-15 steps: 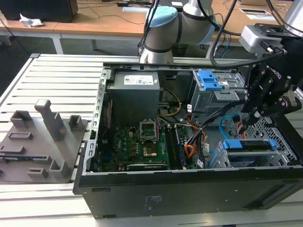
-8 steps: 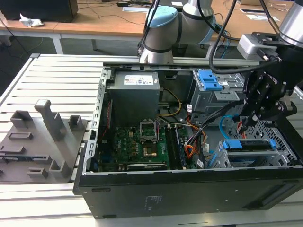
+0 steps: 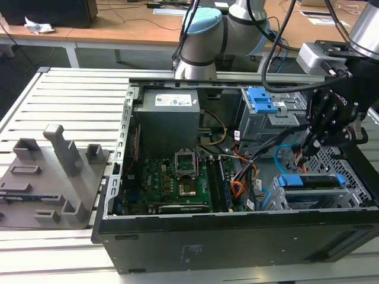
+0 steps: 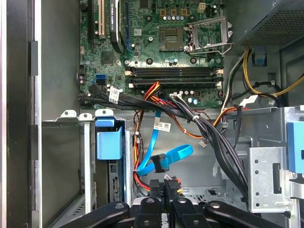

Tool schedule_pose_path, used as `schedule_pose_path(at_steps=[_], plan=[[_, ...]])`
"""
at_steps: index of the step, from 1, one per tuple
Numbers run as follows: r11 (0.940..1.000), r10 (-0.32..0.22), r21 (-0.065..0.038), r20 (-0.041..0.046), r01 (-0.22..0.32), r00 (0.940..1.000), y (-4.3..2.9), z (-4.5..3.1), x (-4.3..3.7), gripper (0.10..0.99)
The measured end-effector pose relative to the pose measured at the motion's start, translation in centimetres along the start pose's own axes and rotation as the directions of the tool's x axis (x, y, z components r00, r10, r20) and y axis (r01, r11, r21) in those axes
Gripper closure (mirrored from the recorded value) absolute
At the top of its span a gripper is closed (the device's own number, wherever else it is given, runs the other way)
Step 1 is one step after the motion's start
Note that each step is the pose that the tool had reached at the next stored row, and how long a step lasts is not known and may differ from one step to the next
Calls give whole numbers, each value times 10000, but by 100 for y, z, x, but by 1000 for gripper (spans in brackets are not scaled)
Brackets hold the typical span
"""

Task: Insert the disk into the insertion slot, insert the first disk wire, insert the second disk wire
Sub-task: 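Insert the first disk wire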

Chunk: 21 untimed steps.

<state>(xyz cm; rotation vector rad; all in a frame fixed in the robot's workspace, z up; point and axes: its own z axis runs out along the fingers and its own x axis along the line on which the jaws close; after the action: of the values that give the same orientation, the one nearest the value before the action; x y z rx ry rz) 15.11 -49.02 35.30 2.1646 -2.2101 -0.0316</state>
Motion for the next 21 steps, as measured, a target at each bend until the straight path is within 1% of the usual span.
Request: schedule_pose_path(at_steps=[5, 6, 7, 8, 13, 16, 18, 21], plan=[[10000, 0, 0, 0, 0, 10000, -2, 1, 0, 925], [10000, -1, 0, 3, 1, 10000, -12, 2, 0, 925], [10000, 0, -1, 1, 0, 10000, -47, -1, -1, 925], [10000, 0, -1, 1, 0, 10000, -59, -2, -2, 925], [10000, 1, -1, -1, -1, 10000, -60, -2, 9, 925], [10000, 0, -1, 0, 0, 10000, -61, -1, 77, 925], [10000, 0, -1, 0, 0, 10000, -63, 1, 149, 925], [10000, 0, -1, 2, 0, 10000, -65, 3, 220, 925]])
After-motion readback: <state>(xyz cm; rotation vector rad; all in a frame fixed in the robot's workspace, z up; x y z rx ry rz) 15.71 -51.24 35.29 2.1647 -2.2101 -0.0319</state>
